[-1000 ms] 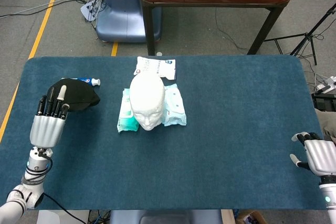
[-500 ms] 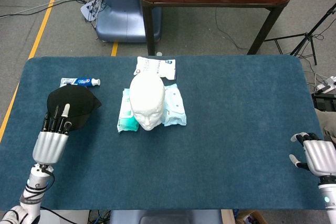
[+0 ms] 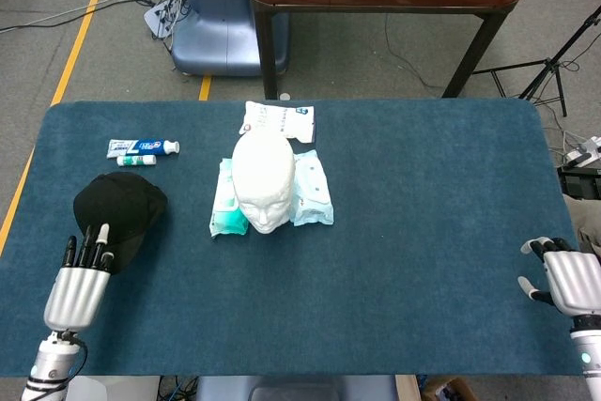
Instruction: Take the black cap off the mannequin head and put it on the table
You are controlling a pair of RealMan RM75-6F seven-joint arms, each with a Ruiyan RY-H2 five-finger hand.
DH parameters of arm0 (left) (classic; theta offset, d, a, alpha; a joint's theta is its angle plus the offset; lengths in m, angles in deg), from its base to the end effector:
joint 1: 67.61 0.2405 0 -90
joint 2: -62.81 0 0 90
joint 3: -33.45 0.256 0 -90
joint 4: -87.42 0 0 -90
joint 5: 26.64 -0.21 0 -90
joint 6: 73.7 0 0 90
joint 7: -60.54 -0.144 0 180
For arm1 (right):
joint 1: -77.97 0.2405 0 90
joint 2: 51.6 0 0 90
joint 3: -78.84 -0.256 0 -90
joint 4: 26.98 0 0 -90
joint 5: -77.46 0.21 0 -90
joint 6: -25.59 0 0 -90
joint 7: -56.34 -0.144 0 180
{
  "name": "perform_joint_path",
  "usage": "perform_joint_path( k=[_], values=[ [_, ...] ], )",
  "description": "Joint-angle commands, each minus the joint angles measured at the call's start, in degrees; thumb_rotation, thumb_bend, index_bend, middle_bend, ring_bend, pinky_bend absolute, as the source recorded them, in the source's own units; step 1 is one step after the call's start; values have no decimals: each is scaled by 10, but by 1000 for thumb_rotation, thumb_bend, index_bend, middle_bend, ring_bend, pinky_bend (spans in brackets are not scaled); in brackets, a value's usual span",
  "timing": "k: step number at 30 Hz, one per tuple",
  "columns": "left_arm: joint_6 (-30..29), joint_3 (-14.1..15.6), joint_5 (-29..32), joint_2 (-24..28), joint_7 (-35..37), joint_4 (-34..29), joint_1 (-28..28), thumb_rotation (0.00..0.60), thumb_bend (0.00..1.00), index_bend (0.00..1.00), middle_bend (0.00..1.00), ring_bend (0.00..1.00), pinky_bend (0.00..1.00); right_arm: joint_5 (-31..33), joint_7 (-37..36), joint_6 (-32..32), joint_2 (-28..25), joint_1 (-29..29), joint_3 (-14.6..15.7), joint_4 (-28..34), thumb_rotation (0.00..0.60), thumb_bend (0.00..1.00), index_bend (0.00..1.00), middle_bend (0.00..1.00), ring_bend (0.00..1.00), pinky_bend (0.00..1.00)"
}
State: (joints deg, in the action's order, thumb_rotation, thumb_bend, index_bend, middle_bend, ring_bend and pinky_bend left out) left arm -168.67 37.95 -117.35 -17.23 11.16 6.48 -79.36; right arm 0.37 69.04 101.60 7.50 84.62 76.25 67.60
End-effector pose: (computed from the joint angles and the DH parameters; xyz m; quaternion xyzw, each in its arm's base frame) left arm -0.2840 0.1895 0.0870 -0.7050 -0.0519 -0.2124 0.6747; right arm -0.3335 -0.1871 0.1719 0.6317 -0.3779 0.2454 0.6308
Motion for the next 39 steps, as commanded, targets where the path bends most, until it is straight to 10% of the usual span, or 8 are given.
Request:
perform_joint_path(
  k=[1,15,39],
  values=[
    [-5,9,-7,14,6,-14,15,600,250,408,102,39,173,0,1,1,0,0,0,0,600,246,398,373,305,567],
    [11,23,-12,57,26,-60,55,600,0,86,83,6,131,-1,11,0,4,1,2,2,600,246,398,373,304,568],
    [32,-61,35,67,230,-65,52,600,76,398,293,213,350,6,12,35,2,-17,-6,6,600,247,398,373,304,568]
  ],
)
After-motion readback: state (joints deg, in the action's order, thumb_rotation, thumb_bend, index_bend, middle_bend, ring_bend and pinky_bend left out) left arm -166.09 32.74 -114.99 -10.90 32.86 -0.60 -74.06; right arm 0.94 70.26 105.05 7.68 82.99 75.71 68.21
